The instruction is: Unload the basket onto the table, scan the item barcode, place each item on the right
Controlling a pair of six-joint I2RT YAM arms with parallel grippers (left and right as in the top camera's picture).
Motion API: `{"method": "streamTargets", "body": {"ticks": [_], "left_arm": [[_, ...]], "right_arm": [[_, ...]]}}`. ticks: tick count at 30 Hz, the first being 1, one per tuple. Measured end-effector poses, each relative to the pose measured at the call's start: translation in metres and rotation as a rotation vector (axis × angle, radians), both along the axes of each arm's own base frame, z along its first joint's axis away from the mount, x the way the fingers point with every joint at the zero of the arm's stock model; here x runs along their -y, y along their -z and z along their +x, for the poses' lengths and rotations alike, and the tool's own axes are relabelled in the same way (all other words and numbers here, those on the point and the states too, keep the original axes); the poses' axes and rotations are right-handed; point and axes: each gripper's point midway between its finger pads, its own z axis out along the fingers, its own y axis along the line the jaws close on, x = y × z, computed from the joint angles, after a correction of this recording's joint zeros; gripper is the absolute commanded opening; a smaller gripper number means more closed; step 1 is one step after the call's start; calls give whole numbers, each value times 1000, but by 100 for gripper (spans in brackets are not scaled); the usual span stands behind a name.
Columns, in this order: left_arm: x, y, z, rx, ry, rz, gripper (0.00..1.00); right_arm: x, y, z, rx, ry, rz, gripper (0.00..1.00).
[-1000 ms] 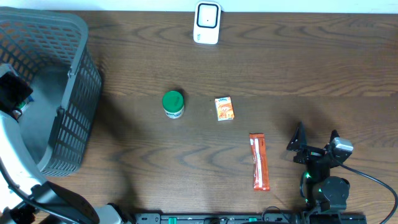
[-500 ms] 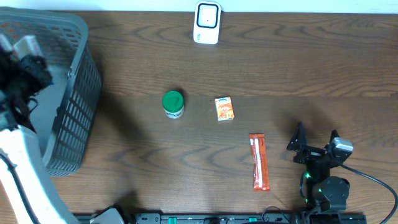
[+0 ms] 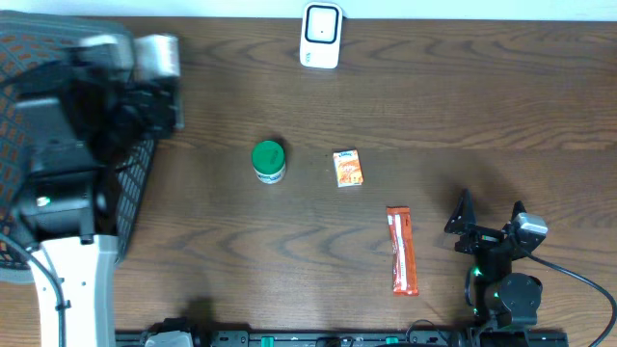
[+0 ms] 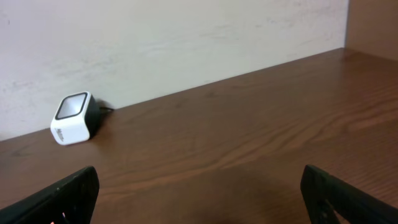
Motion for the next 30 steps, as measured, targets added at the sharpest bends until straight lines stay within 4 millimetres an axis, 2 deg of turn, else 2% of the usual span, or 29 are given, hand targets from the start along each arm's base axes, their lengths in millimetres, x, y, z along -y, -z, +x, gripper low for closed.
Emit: {"method": "streamTargets", "body": {"ticks": [8, 14, 20, 25, 30], "left_arm": [[104, 20, -8, -66, 290, -6, 46], [165, 59, -10, -181, 442, -3, 46], [206, 117, -7, -333, 529, 25, 46], [230, 175, -8, -479, 572, 60, 46], [253, 220, -18, -584, 615, 100, 46]], "right_arm": [[0, 0, 0, 0, 0, 0, 99], [0, 0, 0, 0, 0, 0, 99], [0, 0, 0, 0, 0, 0, 99], [0, 0, 0, 0, 0, 0, 99], [0, 0, 0, 0, 0, 0, 99]]}}
